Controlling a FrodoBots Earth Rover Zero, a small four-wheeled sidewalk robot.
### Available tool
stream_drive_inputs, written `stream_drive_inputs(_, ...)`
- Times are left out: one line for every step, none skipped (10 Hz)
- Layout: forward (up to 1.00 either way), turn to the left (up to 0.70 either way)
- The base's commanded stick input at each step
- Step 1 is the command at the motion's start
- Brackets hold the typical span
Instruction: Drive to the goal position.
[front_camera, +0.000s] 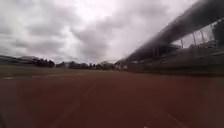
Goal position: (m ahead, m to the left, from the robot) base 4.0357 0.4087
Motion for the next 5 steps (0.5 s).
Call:
stream_drive_inputs(0.67, 0.00)
stream_drive_inputs(0.67, 0.00)
stream_drive_inputs(0.67, 0.00)
stream_drive_inputs(0.67, 0.00)
stream_drive_inputs(0.67, 0.00)
